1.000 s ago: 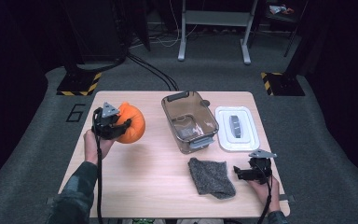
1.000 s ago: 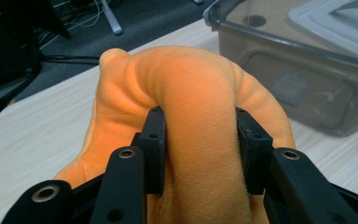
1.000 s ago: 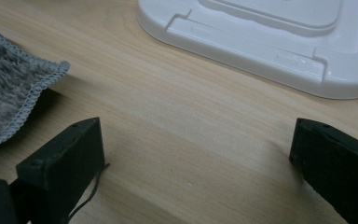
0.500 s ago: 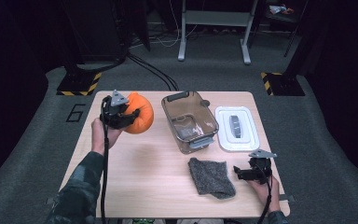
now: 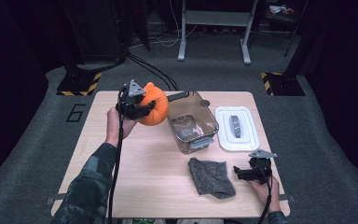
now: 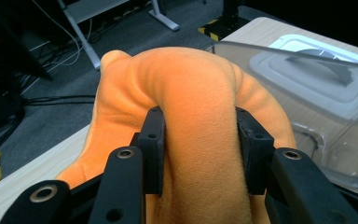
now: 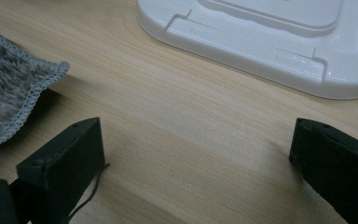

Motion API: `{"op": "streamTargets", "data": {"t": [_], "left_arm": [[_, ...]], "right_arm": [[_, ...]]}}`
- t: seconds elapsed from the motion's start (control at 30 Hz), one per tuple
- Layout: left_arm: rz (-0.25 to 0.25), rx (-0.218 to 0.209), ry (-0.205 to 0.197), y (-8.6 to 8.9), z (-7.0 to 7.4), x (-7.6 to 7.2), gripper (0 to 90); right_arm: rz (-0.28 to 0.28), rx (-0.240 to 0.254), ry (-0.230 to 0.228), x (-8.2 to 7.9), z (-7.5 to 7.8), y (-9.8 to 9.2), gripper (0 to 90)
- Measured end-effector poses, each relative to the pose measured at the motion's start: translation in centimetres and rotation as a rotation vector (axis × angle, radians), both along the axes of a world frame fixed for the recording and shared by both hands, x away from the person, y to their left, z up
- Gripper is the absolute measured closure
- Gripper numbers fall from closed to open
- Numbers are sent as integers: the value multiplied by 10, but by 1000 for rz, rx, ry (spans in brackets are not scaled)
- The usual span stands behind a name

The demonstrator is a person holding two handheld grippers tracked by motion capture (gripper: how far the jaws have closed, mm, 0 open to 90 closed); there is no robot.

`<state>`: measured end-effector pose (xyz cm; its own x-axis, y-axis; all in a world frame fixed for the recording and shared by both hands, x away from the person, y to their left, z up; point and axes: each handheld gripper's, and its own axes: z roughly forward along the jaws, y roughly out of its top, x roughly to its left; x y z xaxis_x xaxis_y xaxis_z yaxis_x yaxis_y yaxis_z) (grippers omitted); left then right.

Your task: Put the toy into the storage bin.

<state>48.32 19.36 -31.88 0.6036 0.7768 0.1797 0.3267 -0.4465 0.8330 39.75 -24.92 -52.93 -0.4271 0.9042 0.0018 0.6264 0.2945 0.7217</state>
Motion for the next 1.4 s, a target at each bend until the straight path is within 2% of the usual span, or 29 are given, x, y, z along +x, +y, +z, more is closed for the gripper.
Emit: {"op": "streamTargets", "data": {"t": [0.4,0.7,1.03,1.13,1.4], "left_arm": [[-63,-5,-8,-40,5,8,608],[-112,-10,8,-69,-4,13,604],[-149,-16,26,-91,-15,15,603],[-153,-30,32,-96,-18,15,603],[-154,-24,54,-105,-28,20,604]], "right_arm": [[0,0,1,0,0,0,25],[-8,6,1,0,0,1,25],[-6,6,-2,0,0,1,27],[-10,7,-2,0,0,1,28],[-9,7,-1,0,0,1,28]]}}
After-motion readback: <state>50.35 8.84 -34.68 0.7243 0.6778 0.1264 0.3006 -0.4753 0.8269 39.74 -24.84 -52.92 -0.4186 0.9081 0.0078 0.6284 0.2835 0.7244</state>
